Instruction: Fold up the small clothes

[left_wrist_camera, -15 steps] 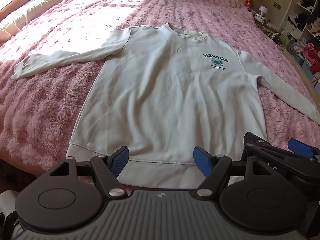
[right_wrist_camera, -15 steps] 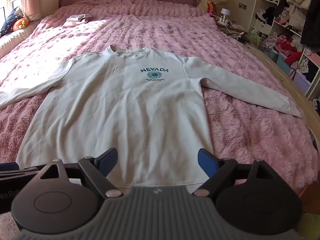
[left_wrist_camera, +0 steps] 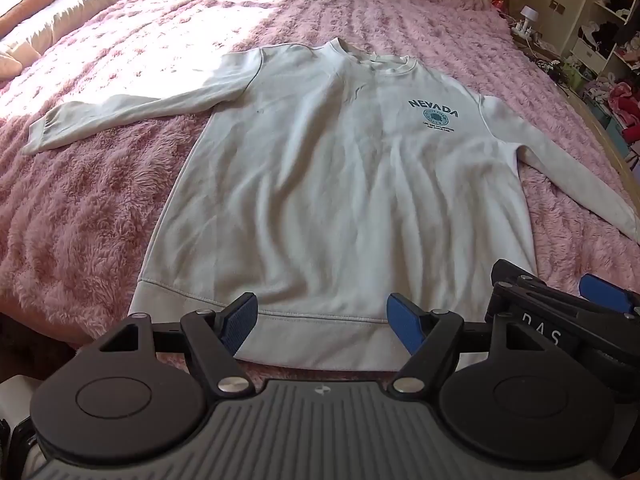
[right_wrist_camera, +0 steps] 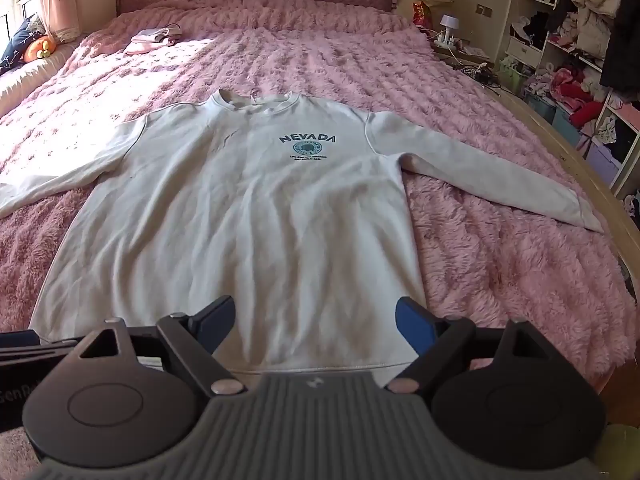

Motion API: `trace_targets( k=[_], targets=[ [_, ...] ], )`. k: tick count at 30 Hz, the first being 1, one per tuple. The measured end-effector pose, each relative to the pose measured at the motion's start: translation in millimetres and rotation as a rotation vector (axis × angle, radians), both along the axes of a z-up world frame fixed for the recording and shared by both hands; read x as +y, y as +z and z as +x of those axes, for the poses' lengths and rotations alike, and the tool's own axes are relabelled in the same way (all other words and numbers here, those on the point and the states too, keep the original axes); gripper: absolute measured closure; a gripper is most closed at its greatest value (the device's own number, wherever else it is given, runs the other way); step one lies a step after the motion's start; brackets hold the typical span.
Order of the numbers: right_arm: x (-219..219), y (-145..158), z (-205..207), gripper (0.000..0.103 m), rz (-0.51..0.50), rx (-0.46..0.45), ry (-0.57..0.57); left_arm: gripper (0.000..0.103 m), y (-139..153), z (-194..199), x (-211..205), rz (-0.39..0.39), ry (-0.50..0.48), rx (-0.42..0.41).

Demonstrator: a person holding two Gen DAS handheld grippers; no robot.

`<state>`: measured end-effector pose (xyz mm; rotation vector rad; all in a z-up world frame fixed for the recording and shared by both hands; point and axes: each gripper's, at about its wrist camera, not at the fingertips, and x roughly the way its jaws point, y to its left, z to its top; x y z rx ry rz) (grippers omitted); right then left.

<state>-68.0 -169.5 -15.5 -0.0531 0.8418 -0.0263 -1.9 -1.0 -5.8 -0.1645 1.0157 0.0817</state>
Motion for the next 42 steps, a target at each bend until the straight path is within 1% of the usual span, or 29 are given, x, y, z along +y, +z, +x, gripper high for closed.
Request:
trace_targets(
  k=[5,42],
  targets=[
    [-2.0,-4.7,0.4,0.020,0.000,0.000,-0.005,0.017,-2.1,0.5,-0.4,-0.005,0.000,0.015],
    [2.7,2.0,-6.2,0.020,-0.009,-0.017,-0.007,0.017,3.0,0.8,0.5,-0.005,0.006,0.013]
  ],
)
